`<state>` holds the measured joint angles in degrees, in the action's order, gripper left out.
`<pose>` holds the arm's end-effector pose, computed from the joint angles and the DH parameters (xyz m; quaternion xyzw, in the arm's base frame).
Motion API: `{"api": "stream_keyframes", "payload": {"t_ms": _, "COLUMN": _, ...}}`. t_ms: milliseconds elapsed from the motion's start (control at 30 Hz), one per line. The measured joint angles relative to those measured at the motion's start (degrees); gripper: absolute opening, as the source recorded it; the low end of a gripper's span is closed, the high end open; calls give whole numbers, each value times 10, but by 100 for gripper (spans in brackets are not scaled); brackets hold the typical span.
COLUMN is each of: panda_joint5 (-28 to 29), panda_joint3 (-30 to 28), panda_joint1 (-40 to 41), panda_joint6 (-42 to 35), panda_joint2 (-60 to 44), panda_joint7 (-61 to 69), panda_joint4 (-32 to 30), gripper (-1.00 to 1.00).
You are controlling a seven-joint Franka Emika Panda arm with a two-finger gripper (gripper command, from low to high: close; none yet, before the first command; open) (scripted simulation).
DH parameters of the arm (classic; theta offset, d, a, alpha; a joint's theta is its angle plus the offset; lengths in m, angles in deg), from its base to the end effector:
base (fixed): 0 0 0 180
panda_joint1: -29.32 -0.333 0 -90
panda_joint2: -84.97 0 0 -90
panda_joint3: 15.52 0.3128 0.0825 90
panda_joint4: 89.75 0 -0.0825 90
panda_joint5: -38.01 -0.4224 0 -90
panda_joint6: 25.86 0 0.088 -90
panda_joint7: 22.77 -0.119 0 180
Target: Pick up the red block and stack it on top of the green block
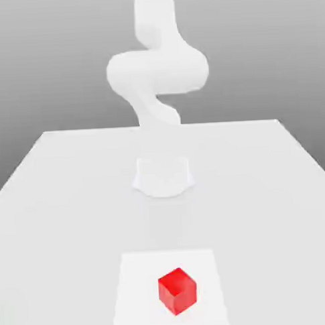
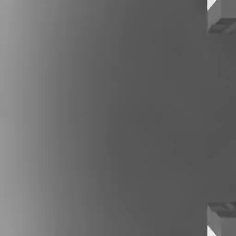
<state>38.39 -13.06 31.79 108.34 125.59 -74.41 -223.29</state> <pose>0.4299 0.0043 0.6533 -0.8429 0.4064 -0.3248 0.1372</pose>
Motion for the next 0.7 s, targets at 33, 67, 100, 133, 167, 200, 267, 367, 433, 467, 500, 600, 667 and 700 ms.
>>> {"api": "stream_keyframes", "payload": {"t_ms": 33, "panda_joint5": 2, "panda_joint3": 10, "panda_joint1": 10, "panda_joint6": 10, "panda_joint2": -23, "panda_joint7": -25, "panda_joint4": -8, "gripper": 0}}
{"api": "stream_keyframes", "payload": {"t_ms": 67, "panda_joint5": 4, "panda_joint3": 21, "panda_joint1": 20, "panda_joint6": 21, "panda_joint2": -44, "panda_joint7": -50, "panda_joint4": -15, "gripper": 0}}
{"api": "stream_keyframes", "payload": {"t_ms": 100, "panda_joint5": 6, "panda_joint3": 31, "panda_joint1": 30, "panda_joint6": 30, "panda_joint2": -65, "panda_joint7": -73, "panda_joint4": -22, "gripper": 0}}
{"api": "stream_keyframes", "payload": {"t_ms": 133, "panda_joint5": 9, "panda_joint3": 40, "panda_joint1": 39, "panda_joint6": 40, "panda_joint2": -86, "panda_joint7": -98, "panda_joint4": -29, "gripper": 0}}
{"api": "stream_keyframes", "payload": {"t_ms": 167, "panda_joint5": 12, "panda_joint3": 49, "panda_joint1": 48, "panda_joint6": 49, "panda_joint2": -107, "panda_joint7": -122, "panda_joint4": -36, "gripper": 0}}
{"api": "stream_keyframes", "payload": {"t_ms": 200, "panda_joint5": 15, "panda_joint3": 57, "panda_joint1": 56, "panda_joint6": 59, "panda_joint2": -128, "panda_joint7": -146, "panda_joint4": -43, "gripper": 0}}
{"api": "stream_keyframes", "payload": {"t_ms": 267, "panda_joint5": 22, "panda_joint3": 73, "panda_joint1": 71, "panda_joint6": 79, "panda_joint2": -170, "panda_joint7": -195, "panda_joint4": -57, "gripper": 0}}
{"api": "stream_keyframes", "payload": {"t_ms": 367, "panda_joint5": 34, "panda_joint3": 94, "panda_joint1": 90, "panda_joint6": 107, "panda_joint2": -232, "panda_joint7": -270, "panda_joint4": -78, "gripper": 0}}
{"api": "stream_keyframes", "payload": {"t_ms": 433, "panda_joint5": 43, "panda_joint3": 104, "panda_joint1": 99, "panda_joint6": 127, "panda_joint2": -274, "panda_joint7": -320, "panda_joint4": -92, "gripper": 0}}
{"api": "stream_keyframes", "payload": {"t_ms": 467, "panda_joint5": 47, "panda_joint3": 107, "panda_joint1": 103, "panda_joint6": 136, "panda_joint2": -295, "panda_joint7": -344, "panda_joint4": -99, "gripper": 0}}
{"api": "stream_keyframes", "payload": {"t_ms": 500, "panda_joint5": 50, "panda_joint3": 110, "panda_joint1": 105, "panda_joint6": 146, "panda_joint2": -316, "panda_joint7": -369, "panda_joint4": -106, "gripper": 0}}
{"api": "stream_keyframes", "payload": {"t_ms": 600, "panda_joint5": 57, "panda_joint3": 113, "panda_joint1": 108, "panda_joint6": 175, "panda_joint2": -378, "panda_joint7": -439, "panda_joint4": -127, "gripper": 0}}
{"api": "stream_keyframes", "payload": {"t_ms": 667, "panda_joint5": 54, "panda_joint3": 113, "panda_joint1": 107, "panda_joint6": 194, "panda_joint2": -418, "panda_joint7": -482, "panda_joint4": -141, "gripper": 0}}
{"api": "stream_keyframes", "payload": {"t_ms": 700, "panda_joint5": 50, "panda_joint3": 113, "panda_joint1": 104, "panda_joint6": 204, "panda_joint2": -438, "panda_joint7": -501, "panda_joint4": -148, "gripper": 0}}
